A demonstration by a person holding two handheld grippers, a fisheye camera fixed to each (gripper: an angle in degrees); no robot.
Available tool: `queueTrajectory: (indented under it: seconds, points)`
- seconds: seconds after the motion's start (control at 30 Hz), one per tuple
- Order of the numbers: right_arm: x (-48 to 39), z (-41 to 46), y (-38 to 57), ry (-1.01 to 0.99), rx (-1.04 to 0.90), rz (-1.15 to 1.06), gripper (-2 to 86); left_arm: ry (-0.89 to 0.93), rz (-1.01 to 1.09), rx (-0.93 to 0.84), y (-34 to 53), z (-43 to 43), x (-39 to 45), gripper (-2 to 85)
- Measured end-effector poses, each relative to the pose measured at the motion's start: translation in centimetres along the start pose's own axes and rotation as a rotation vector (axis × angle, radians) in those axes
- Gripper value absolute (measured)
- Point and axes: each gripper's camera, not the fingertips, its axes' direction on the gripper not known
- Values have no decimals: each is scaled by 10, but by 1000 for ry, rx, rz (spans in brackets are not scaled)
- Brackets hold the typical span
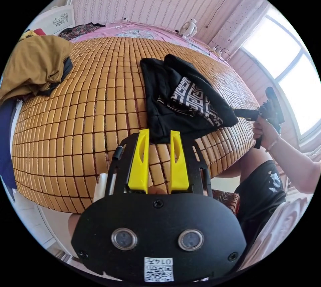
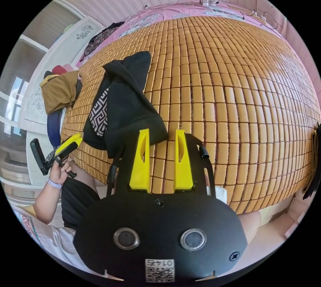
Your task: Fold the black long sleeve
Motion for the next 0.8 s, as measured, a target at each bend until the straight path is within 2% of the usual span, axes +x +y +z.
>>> queueTrajectory:
  seconds: [0.13,0.27,0.37,0.5,0.6,0.67,0.77,0.8]
  points:
    - [12,9,22,99,61,32,59,-44,-34,105,29,-7,13,51]
    - [32,1,48,121,75,6,30,-58,1,85,53,-23,29,28]
    - [56,-19,71,67,108,-31,15,-23,37,79,71,-43,38,7]
    - [100,-56,101,-6,170,9,9,98,66,286,93,-126,42,-3]
    - [157,-94,121,-239,250,133,7,22,155,383,105,-186,55,-5]
    - [200,-123,136,-513,336,202,6,-10,192,425,113,-219,64,-5]
    - [232,-161,156,-813,476,196,6,-29,198,534,130,-282,75,-4]
    - [236,-170,159,-849,497,189,6,-20,192,593,137,-311,79,-4]
